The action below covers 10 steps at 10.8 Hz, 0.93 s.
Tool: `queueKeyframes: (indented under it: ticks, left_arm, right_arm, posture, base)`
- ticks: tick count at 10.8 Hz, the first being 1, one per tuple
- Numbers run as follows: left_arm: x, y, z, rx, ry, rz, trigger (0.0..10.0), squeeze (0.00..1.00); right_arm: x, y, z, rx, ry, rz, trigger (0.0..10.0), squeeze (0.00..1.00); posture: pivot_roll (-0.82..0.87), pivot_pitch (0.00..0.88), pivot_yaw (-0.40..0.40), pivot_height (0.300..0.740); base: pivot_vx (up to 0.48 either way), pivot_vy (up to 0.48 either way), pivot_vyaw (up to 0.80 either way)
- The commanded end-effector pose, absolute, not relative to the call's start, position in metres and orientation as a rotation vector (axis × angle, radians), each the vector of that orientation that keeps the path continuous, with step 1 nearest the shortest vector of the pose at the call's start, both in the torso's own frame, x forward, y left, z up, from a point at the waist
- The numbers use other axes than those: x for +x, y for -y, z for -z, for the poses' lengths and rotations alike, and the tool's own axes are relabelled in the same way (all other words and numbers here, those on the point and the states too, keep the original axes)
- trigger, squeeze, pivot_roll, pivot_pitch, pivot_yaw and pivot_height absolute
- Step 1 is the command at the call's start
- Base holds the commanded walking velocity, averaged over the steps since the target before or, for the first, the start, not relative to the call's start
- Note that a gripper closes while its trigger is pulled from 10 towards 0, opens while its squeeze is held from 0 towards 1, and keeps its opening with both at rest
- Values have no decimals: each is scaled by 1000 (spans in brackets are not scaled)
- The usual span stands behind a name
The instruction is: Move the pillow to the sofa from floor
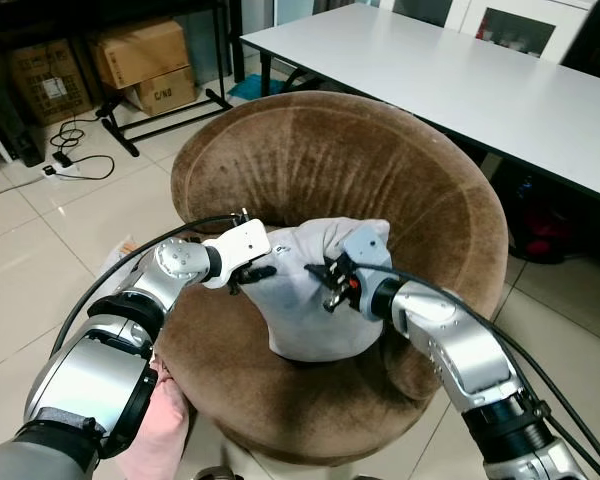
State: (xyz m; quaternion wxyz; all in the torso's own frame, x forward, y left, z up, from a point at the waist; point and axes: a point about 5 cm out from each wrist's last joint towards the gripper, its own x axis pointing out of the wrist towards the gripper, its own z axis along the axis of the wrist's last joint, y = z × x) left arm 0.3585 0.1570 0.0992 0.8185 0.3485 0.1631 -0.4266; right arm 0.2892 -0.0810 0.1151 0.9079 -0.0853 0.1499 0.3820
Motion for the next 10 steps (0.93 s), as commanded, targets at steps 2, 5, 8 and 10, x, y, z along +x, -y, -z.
queueKeyframes:
  ticks: [2,5,8,10]
  left_arm:
    - [357,-166,-93,809,-391,852,0,0]
    - [356,-167,-88,823,-383,825,0,0]
    - [353,-169,-84,835,-379,805,0,0]
    - [352,-170,-82,843,-378,803,0,0]
  right_arm:
    - [289,79,-124,-182,-272,-806,10000,0]
    - [291,82,-124,-195,-276,-800,10000,0]
    - [293,83,-125,-193,-279,-804,10000,0]
    - [294,84,-126,-182,-283,-809,10000,0]
  posture:
    - [-94,0,-27,740]
    - [-95,0,-33,740]
    - [-95,0,-34,740]
    - [-92,0,-35,740]
  base:
    - [0,0,0]
    - [0,0,0]
    - [0,0,0]
    - [0,0,0]
